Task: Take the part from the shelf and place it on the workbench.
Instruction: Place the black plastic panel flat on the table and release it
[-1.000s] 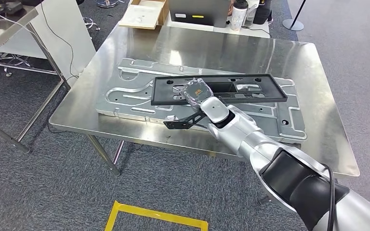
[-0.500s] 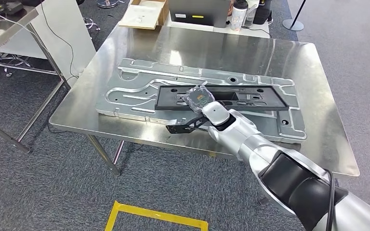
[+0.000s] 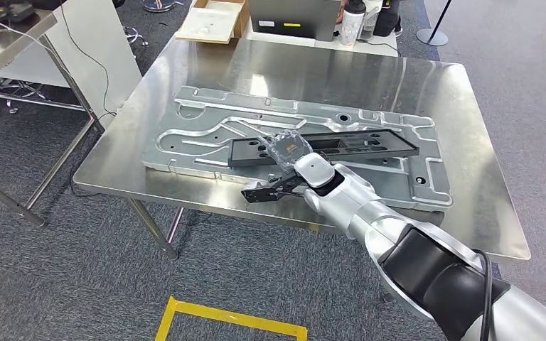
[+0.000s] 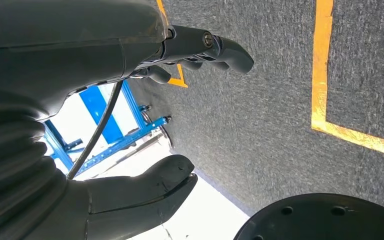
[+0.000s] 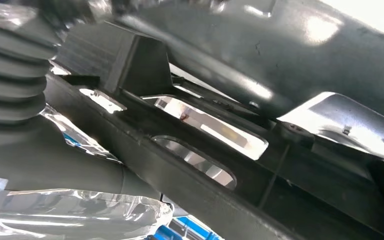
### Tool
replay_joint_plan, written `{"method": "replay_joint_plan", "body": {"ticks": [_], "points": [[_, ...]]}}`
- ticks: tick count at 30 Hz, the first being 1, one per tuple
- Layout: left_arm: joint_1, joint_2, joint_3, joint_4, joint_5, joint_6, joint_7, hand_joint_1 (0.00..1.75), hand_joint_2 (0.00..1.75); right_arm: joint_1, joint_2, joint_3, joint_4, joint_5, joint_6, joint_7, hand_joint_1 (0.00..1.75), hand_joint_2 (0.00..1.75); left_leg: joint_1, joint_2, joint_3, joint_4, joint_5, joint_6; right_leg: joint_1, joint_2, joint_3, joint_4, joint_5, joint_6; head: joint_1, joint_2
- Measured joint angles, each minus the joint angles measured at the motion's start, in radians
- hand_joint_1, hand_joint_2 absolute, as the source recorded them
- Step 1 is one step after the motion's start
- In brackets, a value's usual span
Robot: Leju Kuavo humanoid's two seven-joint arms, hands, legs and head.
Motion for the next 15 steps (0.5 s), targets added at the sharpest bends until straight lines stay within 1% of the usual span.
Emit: {"method": "replay_joint_plan", "body": {"ticks": [4,10,12,15], "points": [[0.000,0.000,0.001,0.000,0.000,0.000,0.000,0.00,0.00,0.000,0.001,0.000,0.000,0.000,0.000,0.000,0.00,0.00,0.000,0.000,0.000,0.000,0.000,0.000,0.000,0.000,0.000,0.000,0.000,0.000,0.000,0.000],[0.002,0.000,0.001,0.000,0.003,0.001,0.000,0.00,0.00,0.001,0.001,0.000,-0.035,0.000,-0.017,0.001,0.00,0.00,0.000,0.000,0.000,0.000,0.000,0.000,0.000,0.000,0.000,0.000,0.000,0.000,0.000,0.000],[0.004,0.000,0.001,0.000,0.006,0.005,-0.001,0.00,0.00,0.002,0.001,0.000,-0.064,0.003,-0.044,0.009,0.00,0.00,0.000,0.000,0.000,0.000,0.000,0.000,0.000,0.000,0.000,0.000,0.000,0.000,0.000,0.000],[0.007,0.000,0.000,0.000,0.011,0.015,-0.002,0.00,0.00,0.010,0.001,0.000,-0.132,0.006,-0.114,0.027,0.00,0.00,0.000,0.000,0.000,0.000,0.000,0.000,0.000,0.000,0.000,0.000,0.000,0.000,0.000,0.000]]}}
